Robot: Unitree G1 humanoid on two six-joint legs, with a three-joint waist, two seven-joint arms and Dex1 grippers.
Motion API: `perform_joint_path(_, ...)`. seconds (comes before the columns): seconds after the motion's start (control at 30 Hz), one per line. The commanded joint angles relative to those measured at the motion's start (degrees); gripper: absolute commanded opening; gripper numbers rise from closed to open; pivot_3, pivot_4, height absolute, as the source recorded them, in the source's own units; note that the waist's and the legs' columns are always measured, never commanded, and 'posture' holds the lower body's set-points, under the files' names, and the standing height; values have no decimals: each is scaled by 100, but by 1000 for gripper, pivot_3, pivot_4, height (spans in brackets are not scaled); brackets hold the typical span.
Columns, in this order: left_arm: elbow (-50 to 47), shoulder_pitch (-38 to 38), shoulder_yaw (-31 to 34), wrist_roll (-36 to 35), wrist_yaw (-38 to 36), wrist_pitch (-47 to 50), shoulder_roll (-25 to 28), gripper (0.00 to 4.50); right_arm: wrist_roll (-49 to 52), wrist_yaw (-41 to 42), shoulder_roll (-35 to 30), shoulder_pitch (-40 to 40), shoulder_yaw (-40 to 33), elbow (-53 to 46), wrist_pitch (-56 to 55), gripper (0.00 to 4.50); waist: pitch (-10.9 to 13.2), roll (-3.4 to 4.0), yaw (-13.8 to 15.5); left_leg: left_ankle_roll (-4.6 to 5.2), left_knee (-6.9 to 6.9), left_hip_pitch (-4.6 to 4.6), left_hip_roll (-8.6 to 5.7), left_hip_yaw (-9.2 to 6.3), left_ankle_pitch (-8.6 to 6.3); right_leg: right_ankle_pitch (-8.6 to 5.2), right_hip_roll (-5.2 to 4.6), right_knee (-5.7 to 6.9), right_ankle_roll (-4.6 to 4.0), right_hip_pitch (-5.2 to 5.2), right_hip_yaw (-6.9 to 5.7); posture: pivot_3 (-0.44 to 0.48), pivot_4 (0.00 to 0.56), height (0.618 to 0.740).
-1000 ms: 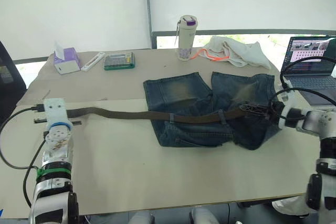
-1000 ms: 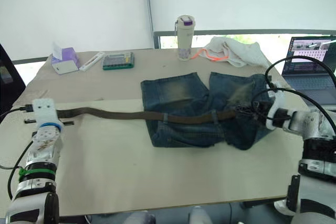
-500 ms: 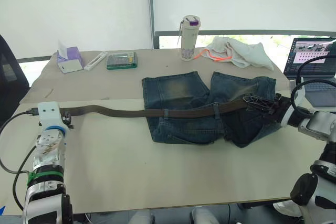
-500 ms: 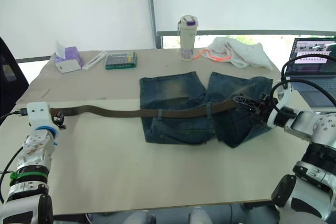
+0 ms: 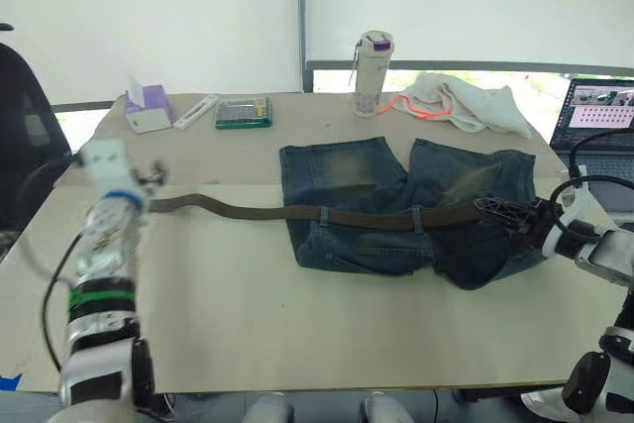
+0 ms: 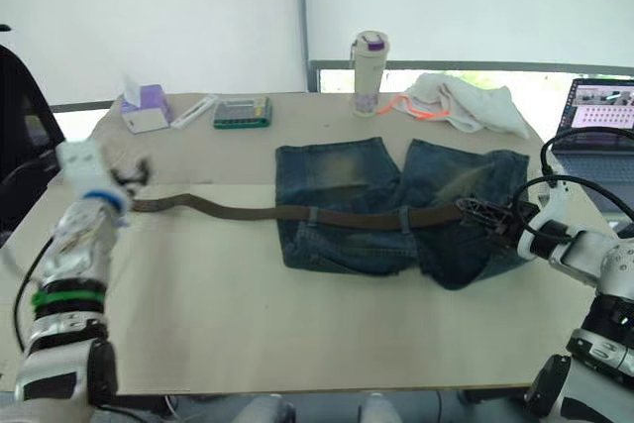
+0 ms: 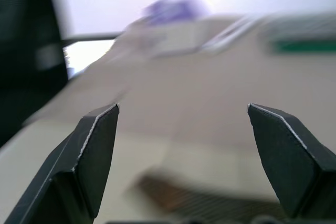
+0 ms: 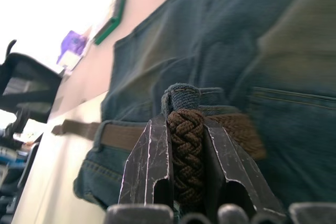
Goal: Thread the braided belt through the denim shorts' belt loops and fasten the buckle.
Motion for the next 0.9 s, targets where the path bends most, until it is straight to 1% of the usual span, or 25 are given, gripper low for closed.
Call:
perform_joint_path(0.03, -500, -216, -708, -356, -1186, 678, -337, 4127, 34, 158, -119, 152, 116, -178, -395, 314, -1, 2, -32, 2, 0, 2, 0, 2, -1, 0, 1, 1, 0, 0, 3, 0, 150, 740)
perform_joint_path(0.13, -476, -345, -1155, -427, -1876, 1083, -538, 4127, -14, 197, -173, 251, 225, -117, -611, 314, -1, 3, -155, 7, 0, 2, 7, 6, -2, -1, 10, 0, 1, -3, 8, 0, 150, 740)
perform_joint_path(0.23, 1, -592, -1438, -492, -2410, 1539, -742, 4127, 40, 175, -170, 259, 252, -116, -691, 314, 0, 5, -268, 12, 0, 6, 14, 8, -1, -1, 20, 6, 0, -5, 13, 0, 150, 740)
perform_joint_path(0.37, 964, -984, -1684, -219, -2667, 1649, -933, 4127, 101, 160, -143, 294, 295, -168, -749, 314, 0, 5, -287, 19, 0, 11, 12, 7, -3, -3, 19, -2, 3, -2, 10, 0, 150, 740)
perform_joint_path(0.43, 1285, -1116, -1807, -128, -2865, 1716, -988, 4127, 121, 161, -138, 338, 295, -196, -777, 314, 0, 5, -284, 21, 0, 10, 12, 6, -3, -3, 19, 2, 3, -1, 10, 0, 150, 740)
perform_joint_path(0.53, 1598, -1205, -2061, 173, -3042, 1689, -962, 4127, 146, 144, -142, 420, 244, -259, -789, 314, 0, 5, -279, 21, 1, 6, 9, 7, -3, -3, 14, 3, 4, -1, 10, 0, 150, 740)
perform_joint_path(0.67, 1742, -1206, -2123, 307, -3217, 1661, -968, 4127, 222, 104, -151, 524, 183, -372, -773, 314, -1, 6, -259, 21, 1, 8, 8, 7, -3, -3, 13, 3, 4, 0, 10, 0, 150, 740)
perform_joint_path(0.7, 1710, -1188, -2094, 280, -3286, 1691, -985, 3592, 229, 96, -155, 554, 173, -378, -791, 314, -1, 6, -249, 21, 1, 9, 8, 7, -3, -3, 13, 2, 4, 0, 10, 0, 150, 740)
perform_joint_path(0.77, 1570, -1140, -2036, 196, -3447, 1768, -1002, 3071, 225, 97, -165, 600, 165, -347, -848, 314, -1, 6, -234, 21, 1, 11, 9, 6, -3, -3, 15, 1, 4, 0, 10, 0, 150, 740)
perform_joint_path(0.87, 1132, -999, -1883, -100, -3802, 1974, -1007, 1958, 255, 79, -158, 639, 145, -371, -867, 314, -1, 6, -214, 21, 1, 9, 9, 6, -3, -3, 14, 3, 4, 0, 10, 0, 150, 740)
perform_joint_path(0.9, 994, -946, -1853, -176, -3902, 2057, -990, 1665, 270, 56, -150, 639, 138, -394, -858, 314, -1, 6, -207, 21, 1, 9, 9, 6, -3, -3, 14, 4, 4, 0, 10, 0, 150, 740)
